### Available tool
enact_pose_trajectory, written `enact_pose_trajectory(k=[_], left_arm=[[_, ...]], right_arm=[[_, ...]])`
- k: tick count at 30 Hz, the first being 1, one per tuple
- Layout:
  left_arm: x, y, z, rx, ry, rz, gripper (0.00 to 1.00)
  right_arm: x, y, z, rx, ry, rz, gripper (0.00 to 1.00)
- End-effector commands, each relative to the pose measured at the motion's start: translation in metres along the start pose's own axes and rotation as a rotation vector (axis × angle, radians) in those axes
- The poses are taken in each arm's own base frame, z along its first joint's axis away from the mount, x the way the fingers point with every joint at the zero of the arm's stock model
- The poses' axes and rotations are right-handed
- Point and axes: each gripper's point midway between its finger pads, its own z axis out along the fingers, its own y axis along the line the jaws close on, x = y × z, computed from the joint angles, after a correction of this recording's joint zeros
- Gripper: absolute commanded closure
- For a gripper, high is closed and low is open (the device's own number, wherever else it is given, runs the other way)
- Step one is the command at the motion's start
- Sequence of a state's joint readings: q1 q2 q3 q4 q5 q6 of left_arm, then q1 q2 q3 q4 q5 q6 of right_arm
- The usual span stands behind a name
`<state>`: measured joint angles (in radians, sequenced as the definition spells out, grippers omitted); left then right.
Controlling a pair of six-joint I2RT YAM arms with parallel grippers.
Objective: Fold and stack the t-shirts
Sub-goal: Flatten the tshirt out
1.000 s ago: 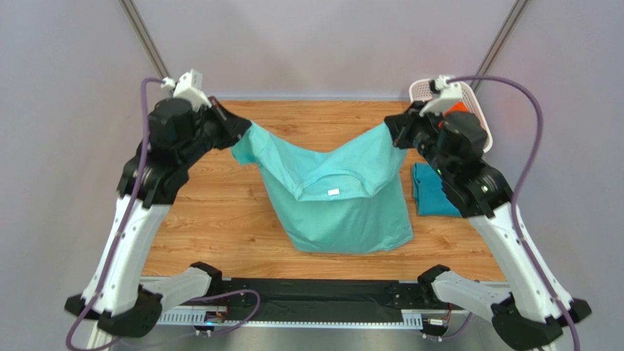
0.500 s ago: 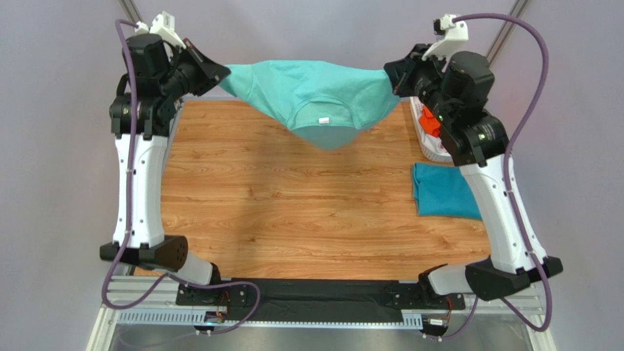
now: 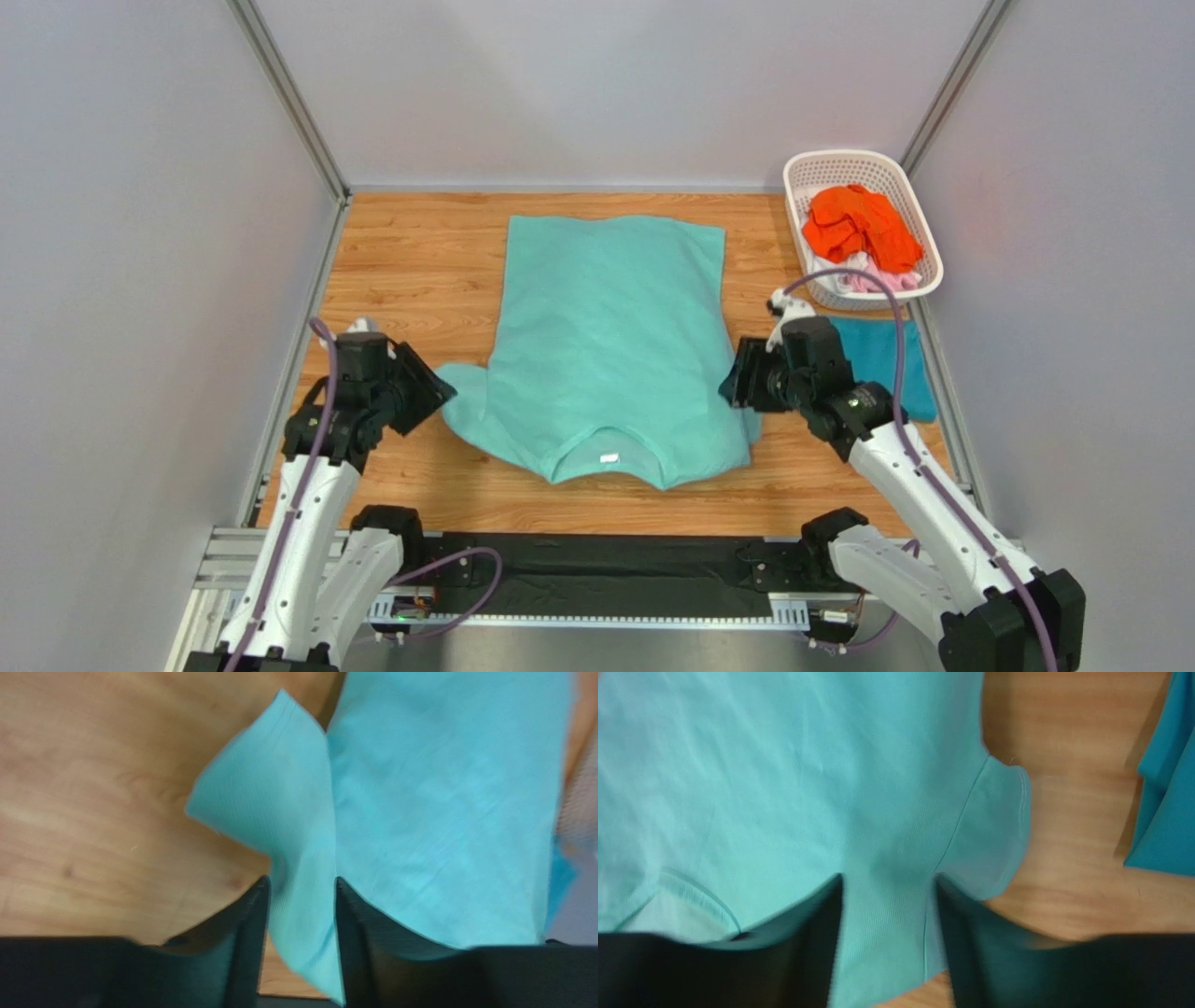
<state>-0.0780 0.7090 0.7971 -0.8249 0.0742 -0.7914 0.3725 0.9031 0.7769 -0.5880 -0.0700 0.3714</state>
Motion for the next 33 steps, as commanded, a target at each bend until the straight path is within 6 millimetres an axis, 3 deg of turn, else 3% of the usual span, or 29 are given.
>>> enact_pose_trajectory(k=[1,2,3,4,12,16,20,29,33], left_arm=[[0.022,0.044,0.015,-0.164,0.021,-0.069,0.40],[0.033,0.058,0.017,-0.218,0.046,-0.081,0.24],[0.032,0.062,0.016,-0.236,0.040,-0.084,0.01],[0.033,0.062,0.015,-0.236,0.040,-0.078,0.00],[0.031,0.049,0.007,-0.164,0.035,-0.070,0.00],[0.038,0.036,0.016,-0.088,0.078,-0.061,0.00],[0.053,0.022,0.030,0.007,0.162,-0.057,0.00],[0.056,0.024,0.060,-0.016,0.202,-0.034,0.00],[0.062,0.029,0.075,-0.041,0.240,-0.028,0.00]], right_arm=[[0.033,-0.009,0.000,-0.006,0.037,0.038,0.37],[0.036,-0.012,0.000,0.005,0.039,0.034,0.24],[0.039,-0.015,0.001,0.014,0.041,0.031,0.05],[0.040,-0.017,-0.001,0.028,0.040,0.032,0.00],[0.042,-0.005,-0.007,-0.050,0.003,0.080,0.00],[0.045,-0.001,-0.012,-0.088,-0.022,0.108,0.00],[0.052,-0.011,-0.015,-0.037,-0.023,0.130,0.00],[0.065,-0.031,-0.010,0.064,0.007,0.143,0.00],[0.063,-0.067,-0.014,0.273,-0.031,0.186,0.00]])
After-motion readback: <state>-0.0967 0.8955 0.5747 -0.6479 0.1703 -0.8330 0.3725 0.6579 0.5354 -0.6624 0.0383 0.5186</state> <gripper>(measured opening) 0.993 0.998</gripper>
